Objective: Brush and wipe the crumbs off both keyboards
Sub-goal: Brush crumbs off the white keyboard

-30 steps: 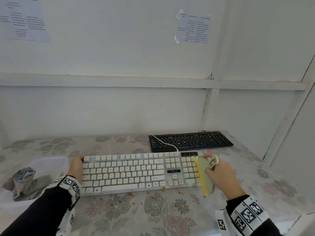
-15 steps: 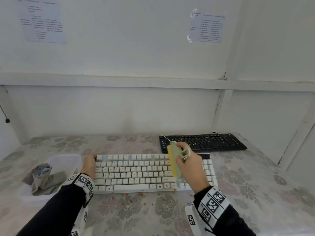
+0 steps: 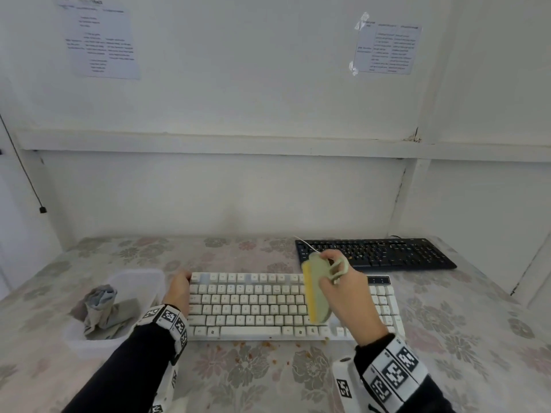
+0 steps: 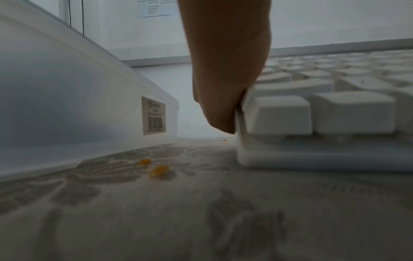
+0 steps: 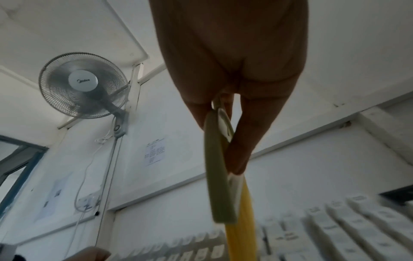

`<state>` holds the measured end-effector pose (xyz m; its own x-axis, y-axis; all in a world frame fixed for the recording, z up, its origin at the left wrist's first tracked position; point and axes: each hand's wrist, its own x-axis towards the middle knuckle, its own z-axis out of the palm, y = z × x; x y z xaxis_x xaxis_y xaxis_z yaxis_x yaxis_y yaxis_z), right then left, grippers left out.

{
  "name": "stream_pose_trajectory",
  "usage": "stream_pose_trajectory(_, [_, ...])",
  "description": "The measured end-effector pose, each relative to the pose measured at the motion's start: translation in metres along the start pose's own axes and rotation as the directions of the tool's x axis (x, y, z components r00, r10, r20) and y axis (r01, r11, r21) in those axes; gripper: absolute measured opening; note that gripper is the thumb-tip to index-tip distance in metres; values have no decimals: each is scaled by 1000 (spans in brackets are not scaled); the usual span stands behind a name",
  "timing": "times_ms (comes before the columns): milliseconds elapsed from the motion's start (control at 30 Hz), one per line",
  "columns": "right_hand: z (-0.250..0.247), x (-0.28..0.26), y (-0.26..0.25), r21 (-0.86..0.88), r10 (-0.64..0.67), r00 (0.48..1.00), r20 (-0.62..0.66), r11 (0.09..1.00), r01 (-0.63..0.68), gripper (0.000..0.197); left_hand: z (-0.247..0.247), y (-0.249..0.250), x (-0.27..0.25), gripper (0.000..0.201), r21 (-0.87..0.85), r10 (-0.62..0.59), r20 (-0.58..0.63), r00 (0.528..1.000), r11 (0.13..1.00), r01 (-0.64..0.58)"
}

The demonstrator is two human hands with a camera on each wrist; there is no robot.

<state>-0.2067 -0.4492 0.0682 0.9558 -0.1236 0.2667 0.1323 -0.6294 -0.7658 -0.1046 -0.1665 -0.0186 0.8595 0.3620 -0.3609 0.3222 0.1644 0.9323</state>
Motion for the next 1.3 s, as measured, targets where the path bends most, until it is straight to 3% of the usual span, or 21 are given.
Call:
stream_pose_trajectory(133, [34, 8, -20, 66, -81, 996, 36, 995, 79, 38, 0, -2, 3, 44, 12, 1, 28, 1000, 1000, -1])
stream_pose_trajectory(333, [56, -5, -17, 61, -47, 982, 183, 997, 37, 33, 0, -4, 8, 44, 18, -3, 33, 999, 1000, 3])
stream_pose_trajectory(500, [51, -5, -23, 45, -7, 978, 208, 999, -3, 24, 0, -3, 6, 41, -9, -20, 34, 999, 1000, 21])
stream_pose_trajectory(733, [94, 17, -58, 140, -233, 954, 189, 968, 208, 36, 0, -1, 6, 38, -40, -44, 70, 997, 998, 47])
stream_pose_trajectory(900, [121, 10, -58, 152, -225, 937, 269, 970, 190, 30, -1, -1, 8, 37, -62, -61, 96, 993, 996, 67])
stream_pose_trajectory(1100, [117, -2, -53, 141, -189, 893, 409, 980, 142, 22, -2, 1, 5, 40, -86, -89, 126, 988, 991, 100])
stream_pose_trajectory(1200, [115, 5, -62, 166, -177, 918, 356, 978, 124, 20, -2, 2, 7, 38, -107, -101, 130, 986, 988, 115])
stream_pose_trajectory(1300, [124, 12, -74, 208, -237, 944, 231, 960, 190, 28, -5, 4, 5, 38, -120, -119, 166, 979, 983, 140])
